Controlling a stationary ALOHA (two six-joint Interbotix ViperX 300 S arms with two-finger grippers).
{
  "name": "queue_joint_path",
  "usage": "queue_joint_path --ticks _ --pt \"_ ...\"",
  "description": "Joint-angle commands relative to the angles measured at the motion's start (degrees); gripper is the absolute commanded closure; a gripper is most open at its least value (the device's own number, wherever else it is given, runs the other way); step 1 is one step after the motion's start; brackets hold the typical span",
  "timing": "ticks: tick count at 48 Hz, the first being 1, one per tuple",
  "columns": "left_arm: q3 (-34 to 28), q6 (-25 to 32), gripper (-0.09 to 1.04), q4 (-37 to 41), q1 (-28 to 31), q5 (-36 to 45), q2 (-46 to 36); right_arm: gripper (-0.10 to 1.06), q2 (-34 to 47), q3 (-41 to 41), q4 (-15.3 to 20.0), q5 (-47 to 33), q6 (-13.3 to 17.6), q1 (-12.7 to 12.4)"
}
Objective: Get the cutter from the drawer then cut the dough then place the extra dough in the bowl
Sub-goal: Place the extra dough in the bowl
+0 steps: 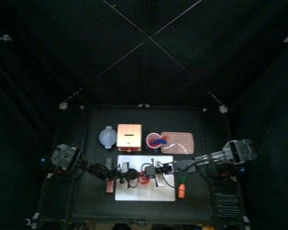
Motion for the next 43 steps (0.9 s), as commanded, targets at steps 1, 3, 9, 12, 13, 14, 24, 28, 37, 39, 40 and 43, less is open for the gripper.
queue_joint_path --ticks 1,3,9,12,13,14,24,28,37,39,40,43 --pt "-0.09 0.00 0.37 0.00 -0.09 0.79 -0.26 0.55 -5.54 4.22 0.09 -0.26 -0.18 -1.58" --pt "-0.18 0.00 0.37 -0.09 -0.09 0.79 -0.62 0.55 -6.33 6.06 -0.18 -0.44 -0.18 -1.93" --pt "-0.53 0.18 0.37 -0.09 -0.09 0.79 -2.37 0.55 -7.03 11.51 0.00 -3.69 -0.18 -2.55" --pt "-0.53 0.26 0.36 -0.09 0.00 0.79 -3.16 0.55 -6.77 13.54 0.00 -6.24 -0.18 -2.55" --pt "-0.53 0.26 0.36 -0.09 0.00 0.79 -3.43 0.55 -6.68 14.15 0.09 -7.21 -0.26 -2.64" --pt "-0.53 0.26 0.36 0.00 0.00 0.79 -3.69 0.55 -6.50 14.68 0.09 -8.17 -0.18 -2.64" --pt "-0.53 0.44 0.34 -0.09 0.97 0.79 -5.71 0.53 -4.83 18.54 1.32 -14.59 -0.18 -2.64" --pt "-0.88 0.44 0.31 0.00 1.05 0.79 -5.80 0.50 -4.31 18.63 1.85 -14.41 -0.09 -2.64" --pt "-1.23 0.35 0.22 -0.09 1.23 0.53 -5.71 0.37 -3.52 18.19 2.64 -14.33 -0.18 -2.55" --pt "-1.32 0.35 0.19 -0.09 1.32 0.44 -5.80 0.34 -3.52 18.19 2.64 -14.24 -0.18 -2.55" --pt "-1.32 0.35 0.18 -0.09 1.32 0.53 -5.80 0.32 -3.52 18.11 2.72 -14.06 -0.18 -2.55" --pt "-1.41 0.35 0.15 -0.09 1.32 0.35 -5.89 0.27 -3.69 18.02 2.72 -13.71 -0.09 -2.46"
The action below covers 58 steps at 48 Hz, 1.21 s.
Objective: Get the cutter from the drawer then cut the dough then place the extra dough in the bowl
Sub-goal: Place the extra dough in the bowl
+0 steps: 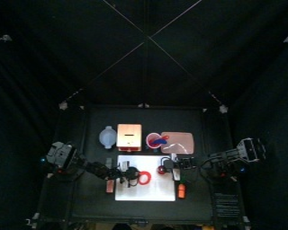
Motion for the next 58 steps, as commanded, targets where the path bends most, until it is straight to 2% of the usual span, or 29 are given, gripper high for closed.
queue_joint_path --ticks 1,7,25,44,48,58 --pt "-1.32 0.00 0.15 0.09 0.26 -0.62 -1.58 0.26 -0.88 -1.23 0.35 0.09 0.00 0.00" --pt "-1.49 0.00 0.13 0.09 0.18 -0.62 -2.20 0.21 -1.32 -1.76 1.85 0.26 0.00 0.09" --pt "0.44 0.53 0.14 0.35 2.37 -0.79 -6.59 0.21 -1.41 -2.37 2.64 0.35 0.00 0.18" --pt "0.26 0.62 0.14 3.25 4.22 -2.81 -7.73 0.21 -0.62 -2.55 4.13 0.35 0.00 0.18" --pt "0.35 0.88 0.14 3.34 4.22 -0.88 -6.59 0.21 -0.62 -2.72 4.31 0.26 0.00 0.18" --pt "-1.93 0.62 0.14 4.66 5.19 10.11 -2.72 0.21 -0.62 -3.25 4.13 0.26 -0.09 -0.09"
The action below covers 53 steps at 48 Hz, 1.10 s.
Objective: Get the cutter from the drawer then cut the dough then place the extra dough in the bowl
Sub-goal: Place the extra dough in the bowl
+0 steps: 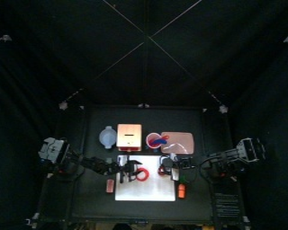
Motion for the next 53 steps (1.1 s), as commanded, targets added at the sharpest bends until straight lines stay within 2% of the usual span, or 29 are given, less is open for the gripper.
queue_joint_path --ticks 1,6,28,46,53 --pt "-2.81 -0.26 0.14 0.79 1.23 5.71 1.23 0.21 -0.62 -1.49 -0.18 -0.18 -0.09 -0.26" --pt "-4.22 -0.26 0.14 0.79 2.46 8.44 2.46 0.21 -0.44 -1.67 -0.18 -0.18 -0.09 -0.35" --pt "-4.75 -0.18 0.14 4.66 4.22 5.80 1.23 0.21 -0.18 -1.58 0.18 -0.18 -0.09 0.00" --pt "-5.36 -0.44 0.14 4.83 6.42 9.05 2.90 0.21 0.00 -1.58 0.70 -0.26 0.00 0.09" --pt "-5.62 -0.62 0.18 4.66 6.59 11.34 3.08 0.21 -0.09 -1.85 0.79 -0.18 0.00 0.09"
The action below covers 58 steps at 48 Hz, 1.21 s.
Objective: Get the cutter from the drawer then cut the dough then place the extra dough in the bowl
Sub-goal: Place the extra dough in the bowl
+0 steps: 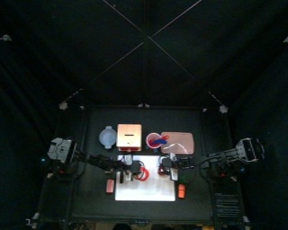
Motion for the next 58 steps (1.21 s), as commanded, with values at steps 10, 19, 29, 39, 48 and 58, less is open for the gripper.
queue_joint_path --ticks 10,19,29,39,48,58 --pt "-1.67 -0.09 0.28 0.00 0.26 3.96 -0.44 0.21 -0.62 -1.23 0.18 -0.18 0.00 0.18" --pt "-1.58 -0.09 0.31 0.00 0.09 4.04 -0.53 0.20 -0.62 -1.41 0.18 -0.26 0.00 0.09" --pt "-1.05 0.26 0.36 1.05 -0.09 -2.64 -3.25 0.20 -0.62 -1.41 0.18 -0.18 0.00 0.00" --pt "-0.44 0.35 0.37 2.81 0.18 -4.22 -7.12 0.21 -0.62 -1.67 0.09 -0.18 -0.09 -0.26" --pt "-0.18 0.53 0.37 5.80 1.32 -4.83 -16.70 0.20 -0.62 -1.67 -0.53 -0.26 -0.18 -0.97" --pt "1.76 2.55 0.37 11.25 7.12 -7.56 -29.71 0.21 -0.62 -1.76 -1.49 -0.62 -0.26 -1.93"
